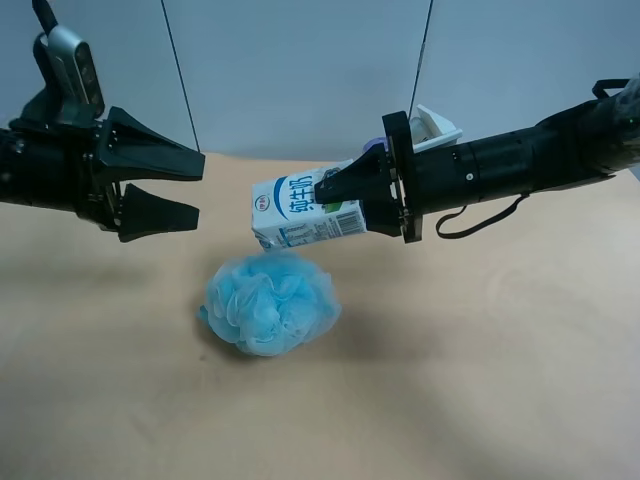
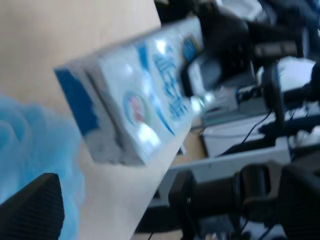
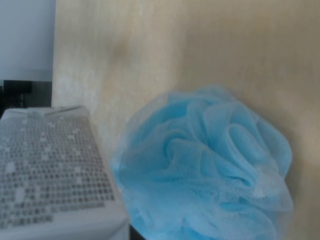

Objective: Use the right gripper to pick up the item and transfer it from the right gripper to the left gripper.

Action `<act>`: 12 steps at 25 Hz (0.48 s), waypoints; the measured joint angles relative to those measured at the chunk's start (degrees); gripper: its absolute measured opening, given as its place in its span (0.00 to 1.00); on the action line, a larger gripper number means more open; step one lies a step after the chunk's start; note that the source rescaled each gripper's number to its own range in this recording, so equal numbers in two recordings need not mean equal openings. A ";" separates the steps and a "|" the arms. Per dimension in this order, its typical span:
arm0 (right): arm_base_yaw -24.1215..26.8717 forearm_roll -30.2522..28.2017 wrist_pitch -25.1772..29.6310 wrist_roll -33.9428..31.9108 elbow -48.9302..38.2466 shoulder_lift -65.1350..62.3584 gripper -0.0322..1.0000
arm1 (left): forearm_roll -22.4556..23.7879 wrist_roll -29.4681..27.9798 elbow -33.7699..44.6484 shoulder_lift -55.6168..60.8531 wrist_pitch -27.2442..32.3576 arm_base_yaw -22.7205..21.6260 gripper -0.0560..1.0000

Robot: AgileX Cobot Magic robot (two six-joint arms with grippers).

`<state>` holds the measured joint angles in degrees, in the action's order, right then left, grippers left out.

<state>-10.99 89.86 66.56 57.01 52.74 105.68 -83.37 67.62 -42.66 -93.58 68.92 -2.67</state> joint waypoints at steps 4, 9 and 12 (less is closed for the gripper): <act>-0.08 0.00 0.00 0.42 0.00 0.00 0.03 | -3.87 2.77 -0.06 -5.96 0.00 0.00 0.88; -2.08 1.27 -0.08 2.22 0.00 0.00 0.03 | -5.18 3.35 -0.64 -9.22 -0.06 0.25 0.88; -3.03 2.48 -0.02 3.32 0.00 0.00 0.03 | -5.52 3.37 -1.35 -9.26 -0.06 1.42 0.88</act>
<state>-14.02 92.34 66.54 60.32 52.74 105.68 -88.89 70.99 -44.00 -102.84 68.86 -1.26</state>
